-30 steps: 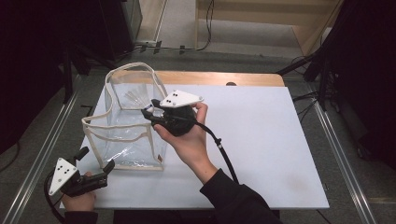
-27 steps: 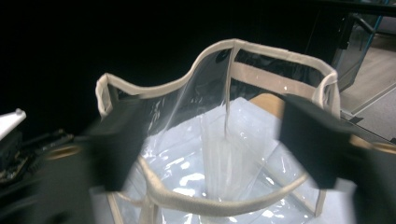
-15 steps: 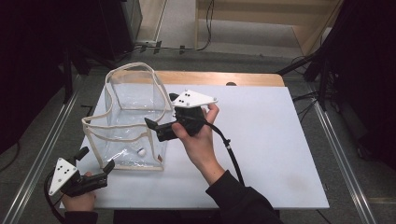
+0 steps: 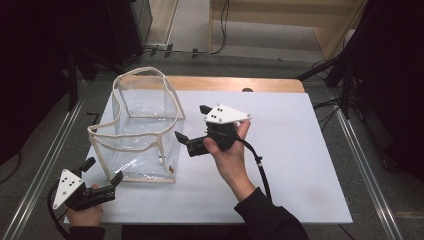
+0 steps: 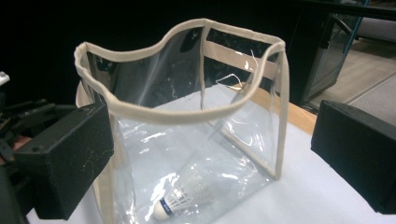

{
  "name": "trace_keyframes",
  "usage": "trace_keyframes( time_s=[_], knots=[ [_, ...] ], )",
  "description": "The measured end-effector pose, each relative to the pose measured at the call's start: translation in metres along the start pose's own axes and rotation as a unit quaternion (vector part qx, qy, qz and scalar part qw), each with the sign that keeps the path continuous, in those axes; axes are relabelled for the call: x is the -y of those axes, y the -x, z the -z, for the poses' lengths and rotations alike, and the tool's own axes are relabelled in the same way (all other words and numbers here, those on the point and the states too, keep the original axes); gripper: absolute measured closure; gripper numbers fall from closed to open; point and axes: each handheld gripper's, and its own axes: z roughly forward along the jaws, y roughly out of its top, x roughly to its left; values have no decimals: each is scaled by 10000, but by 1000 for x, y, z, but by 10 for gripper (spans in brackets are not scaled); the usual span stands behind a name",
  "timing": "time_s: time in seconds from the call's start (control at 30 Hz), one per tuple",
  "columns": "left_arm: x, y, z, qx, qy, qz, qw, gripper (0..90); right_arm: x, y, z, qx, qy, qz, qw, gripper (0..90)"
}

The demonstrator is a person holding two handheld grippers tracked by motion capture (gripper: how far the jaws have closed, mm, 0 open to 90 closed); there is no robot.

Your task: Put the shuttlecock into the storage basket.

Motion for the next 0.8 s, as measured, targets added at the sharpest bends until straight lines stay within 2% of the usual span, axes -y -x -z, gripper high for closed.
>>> trace_keyframes(
  time_s=[0.23,0.8],
  knots=[
    [0,0,0,1,-1,-5,10000,0,12,8,10,49,-11,-10,10000,0],
    [0,0,0,-7,-3,-10,10000,0,46,26,38,331,-38,-26,9994,0]
  ],
)
